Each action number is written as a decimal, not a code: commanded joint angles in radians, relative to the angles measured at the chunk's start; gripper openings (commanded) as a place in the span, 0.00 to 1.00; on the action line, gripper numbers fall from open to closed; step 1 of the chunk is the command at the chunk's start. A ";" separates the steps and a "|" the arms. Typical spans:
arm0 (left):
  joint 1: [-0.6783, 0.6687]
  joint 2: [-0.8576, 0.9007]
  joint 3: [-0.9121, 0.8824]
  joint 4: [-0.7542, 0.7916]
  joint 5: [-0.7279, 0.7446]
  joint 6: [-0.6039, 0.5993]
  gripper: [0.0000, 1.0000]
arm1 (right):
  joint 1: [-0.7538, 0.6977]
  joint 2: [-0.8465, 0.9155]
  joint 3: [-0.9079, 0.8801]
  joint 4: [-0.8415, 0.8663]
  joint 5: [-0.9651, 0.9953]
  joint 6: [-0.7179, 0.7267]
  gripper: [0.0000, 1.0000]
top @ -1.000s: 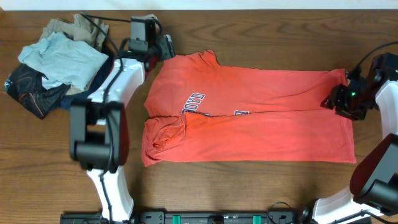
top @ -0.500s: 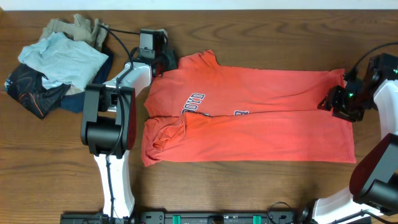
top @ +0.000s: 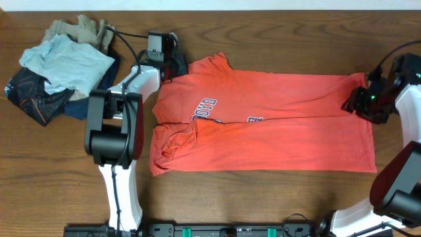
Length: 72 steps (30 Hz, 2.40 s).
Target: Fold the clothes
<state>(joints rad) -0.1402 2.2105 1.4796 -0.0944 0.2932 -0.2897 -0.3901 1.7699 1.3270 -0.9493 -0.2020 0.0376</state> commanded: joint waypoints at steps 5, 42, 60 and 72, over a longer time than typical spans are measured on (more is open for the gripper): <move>-0.002 -0.164 -0.005 -0.137 0.014 -0.111 0.06 | 0.013 -0.015 0.010 0.230 0.086 -0.009 0.61; -0.003 -0.198 -0.006 -0.391 0.087 -0.161 0.06 | 0.011 0.405 0.010 0.861 0.088 0.074 0.26; 0.013 -0.284 -0.005 -0.401 0.088 -0.145 0.07 | 0.007 0.155 0.012 0.634 0.175 0.081 0.01; 0.054 -0.349 -0.005 -0.714 0.088 -0.126 0.06 | -0.038 -0.001 0.012 0.220 0.180 0.080 0.04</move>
<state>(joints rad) -0.1013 1.8576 1.4780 -0.7612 0.3885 -0.4316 -0.4004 1.7954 1.3354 -0.6872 -0.0429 0.1123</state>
